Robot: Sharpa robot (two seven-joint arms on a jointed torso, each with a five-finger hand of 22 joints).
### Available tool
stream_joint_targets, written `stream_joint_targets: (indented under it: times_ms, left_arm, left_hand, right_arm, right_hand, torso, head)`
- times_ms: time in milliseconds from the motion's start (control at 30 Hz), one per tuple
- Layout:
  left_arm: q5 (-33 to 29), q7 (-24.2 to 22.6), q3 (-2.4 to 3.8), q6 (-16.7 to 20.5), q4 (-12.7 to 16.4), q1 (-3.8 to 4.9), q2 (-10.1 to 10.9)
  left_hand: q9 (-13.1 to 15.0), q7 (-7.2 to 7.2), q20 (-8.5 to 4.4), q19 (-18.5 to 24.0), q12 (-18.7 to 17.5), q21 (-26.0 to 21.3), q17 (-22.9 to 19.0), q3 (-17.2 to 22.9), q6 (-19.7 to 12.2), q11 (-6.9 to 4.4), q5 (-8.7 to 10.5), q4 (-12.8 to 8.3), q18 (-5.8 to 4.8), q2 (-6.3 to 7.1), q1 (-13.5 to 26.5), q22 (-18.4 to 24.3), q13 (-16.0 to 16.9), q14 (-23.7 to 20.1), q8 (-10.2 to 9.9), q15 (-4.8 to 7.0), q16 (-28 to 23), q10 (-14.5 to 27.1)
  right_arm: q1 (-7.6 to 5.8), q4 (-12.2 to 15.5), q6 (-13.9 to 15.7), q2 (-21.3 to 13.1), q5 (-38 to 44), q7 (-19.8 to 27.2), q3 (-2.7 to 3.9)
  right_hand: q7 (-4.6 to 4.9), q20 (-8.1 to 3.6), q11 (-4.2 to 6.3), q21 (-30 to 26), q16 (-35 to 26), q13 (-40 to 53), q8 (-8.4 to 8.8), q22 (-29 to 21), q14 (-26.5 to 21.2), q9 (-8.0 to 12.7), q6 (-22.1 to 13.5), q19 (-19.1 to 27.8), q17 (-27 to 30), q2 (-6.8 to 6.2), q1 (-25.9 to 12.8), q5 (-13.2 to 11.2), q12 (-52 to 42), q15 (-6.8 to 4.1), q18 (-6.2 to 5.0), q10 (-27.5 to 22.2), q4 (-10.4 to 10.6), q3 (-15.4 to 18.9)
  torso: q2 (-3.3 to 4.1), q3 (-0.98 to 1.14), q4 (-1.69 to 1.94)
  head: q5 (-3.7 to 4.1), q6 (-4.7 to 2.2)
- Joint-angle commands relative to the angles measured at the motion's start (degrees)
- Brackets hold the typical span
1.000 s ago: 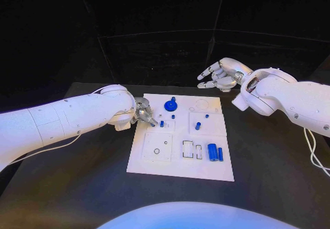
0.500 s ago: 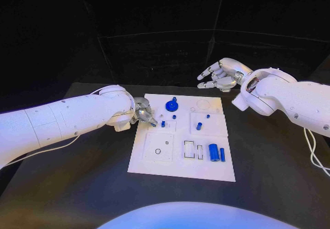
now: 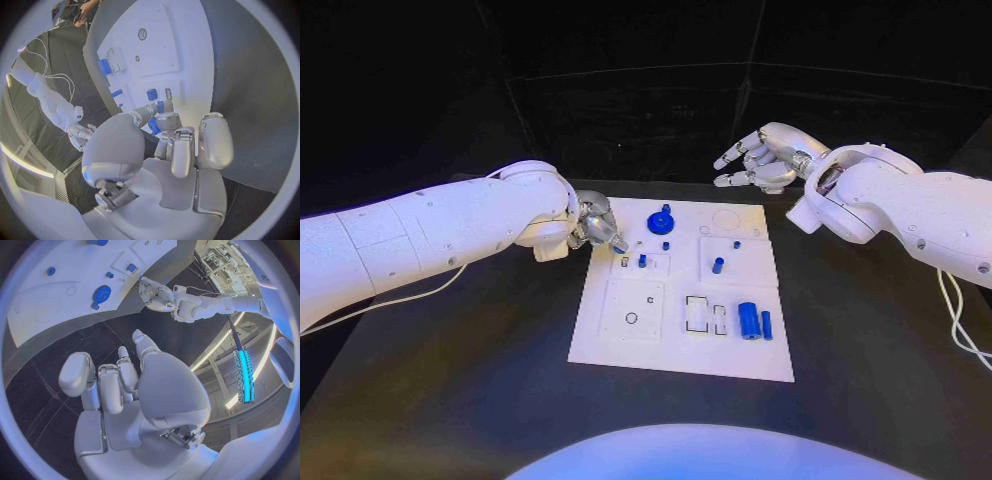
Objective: Assemble the parts on the task board
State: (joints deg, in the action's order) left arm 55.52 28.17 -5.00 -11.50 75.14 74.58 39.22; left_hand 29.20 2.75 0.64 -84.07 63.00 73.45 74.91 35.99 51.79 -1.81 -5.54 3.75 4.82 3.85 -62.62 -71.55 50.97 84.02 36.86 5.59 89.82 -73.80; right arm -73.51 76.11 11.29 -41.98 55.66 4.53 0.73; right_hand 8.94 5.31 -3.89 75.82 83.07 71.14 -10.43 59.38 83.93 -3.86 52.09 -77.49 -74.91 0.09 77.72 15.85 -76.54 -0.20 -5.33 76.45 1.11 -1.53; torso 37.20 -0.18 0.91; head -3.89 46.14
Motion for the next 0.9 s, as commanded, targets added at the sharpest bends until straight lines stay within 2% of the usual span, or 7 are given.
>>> stream_joint_targets:
  times_ms: [33,167,200,367,433,700,900]
  left_arm:
    - [-5.7,-0.2,0.03,-7.8,-1.3,0.73,-0.7]
    - [-9.0,1.4,0.03,-14.5,-4.7,1.77,-2.6]
    - [-9.7,2.2,0.03,-17.1,-6.3,2.06,-3.6]
    - [-10.6,4.0,-0.06,-21.9,-10.8,2.59,-6.4]
    - [-10.8,4.8,-0.13,-23.7,-12.9,2.73,-7.7]
    - [-6.8,5.3,-0.19,-26.8,-18.1,2.91,-11.3]
    - [-3.0,3.9,-0.2,-26.2,-19.8,2.9,-12.9]
  left_hand:
    - [0.0,0.0,0.32,-0.4,-0.3,-0.4,15.1,7.7,-0.3,0.16,-0.16,-7.2,-0.42,-0.68,-0.1,0.2,-0.2,6.0,0.2,-0.44,0.2,-0.2]
    - [0.0,0.07,0.36,-0.2,-0.5,-0.8,15.1,7.8,-0.4,0.22,-0.11,-7.3,-0.33,-0.71,-0.2,0.6,-0.5,6.0,0.2,-0.5,0.2,-0.1]
    - [0.0,0.09,0.38,-0.1,-0.6,-1.0,15.1,7.9,-0.4,0.24,-0.1,-7.3,-0.3,-0.73,-0.2,0.8,-0.5,6.0,0.2,-0.52,0.2,-0.1]
    - [0.0,0.15,0.43,0.0,-0.7,-1.2,15.1,8.0,-0.4,0.3,-0.06,-7.4,-0.27,-0.79,-0.2,1.0,-0.7,6.0,0.2,-0.58,0.2,0.0]
    - [0.0,0.19,0.45,0.0,-0.7,-1.2,15.1,8.0,-0.5,0.33,-0.04,-7.5,-0.28,-0.82,-0.2,0.9,-0.7,6.0,0.1,-0.61,0.2,0.1]
    - [0.1,0.26,0.5,0.1,-0.9,-1.3,15.1,8.0,-0.5,0.39,0.01,-7.7,-0.26,-0.85,-0.3,1.0,-0.9,6.0,0.1,-0.67,0.2,0.2]
    - [0.1,0.28,0.52,0.1,-0.9,-1.1,15.1,8.0,-0.6,0.42,0.02,-7.7,-0.3,-0.86,-0.3,0.9,-0.9,6.0,0.1,-0.69,0.2,0.2]
  right_arm:
    - [-0.11,-0.1,-0.5,0.1,0.0,0.4,0.03]
    - [-0.11,-0.1,-0.5,0.2,0.0,0.4,0.03]
    - [-0.11,-0.1,-0.5,0.2,0.0,0.4,0.03]
    - [-0.12,-0.2,-0.5,0.4,0.0,0.4,0.03]
    - [-0.12,-0.2,-0.5,0.4,0.0,0.4,0.03]
    - [-0.12,-0.2,-0.5,0.6,0.0,0.4,0.03]
    - [-0.12,-0.2,-0.5,0.8,0.0,0.5,0.03]
  right_hand:
    - [0.01,0.04,0.01,-0.2,-0.3,0.0,-0.24,-0.1,3.1,0.1,0.2,0.5,-1.3,0.48,-0.1,0.4,0.2,-0.44,-0.41,-0.4,0.3,-0.1]
    - [0.01,0.04,0.01,-0.2,-0.3,0.0,-0.25,0.0,3.1,0.1,0.3,0.4,-1.4,0.48,-0.1,0.4,0.1,-0.44,-0.4,-0.3,0.3,-0.1]
    - [0.01,0.04,0.01,-0.2,-0.3,0.0,-0.25,0.0,3.1,0.1,0.3,0.4,-1.4,0.48,-0.1,0.4,0.1,-0.44,-0.4,-0.3,0.3,-0.1]
    - [0.01,0.04,0.01,-0.2,-0.3,0.0,-0.25,0.0,3.1,0.1,0.3,0.4,-1.4,0.48,-0.1,0.4,0.1,-0.44,-0.4,-0.3,0.3,-0.1]
    - [0.01,0.04,0.01,-0.2,-0.3,0.0,-0.25,0.0,3.1,0.1,0.3,0.4,-1.4,0.48,-0.1,0.4,0.1,-0.44,-0.4,-0.3,0.3,-0.1]
    - [0.0,0.04,0.02,-0.2,-0.3,0.0,-0.25,0.0,3.1,0.1,0.3,0.4,-1.4,0.49,-0.1,0.5,0.1,-0.44,-0.4,-0.3,0.3,-0.1]
    - [0.0,0.04,0.02,-0.2,-0.3,0.0,-0.25,0.0,3.1,0.1,0.3,0.4,-1.4,0.49,-0.1,0.5,0.1,-0.44,-0.4,-0.3,0.3,-0.1]
  torso:
    - [0.02,0.02,-0.03]
    - [0.04,0.0,-0.02]
    - [0.04,-0.02,-0.03]
    - [0.08,0.01,-0.12]
    - [0.07,0.0,-0.05]
    - [0.07,-0.05,-0.11]
    - [0.06,-0.09,0.02]
  head:
    - [-0.04,0.02]
    - [-0.09,0.11]
    - [-0.1,0.13]
    - [-0.17,0.2]
    - [-0.09,0.21]
    - [-0.18,0.48]
    - [-0.06,0.49]
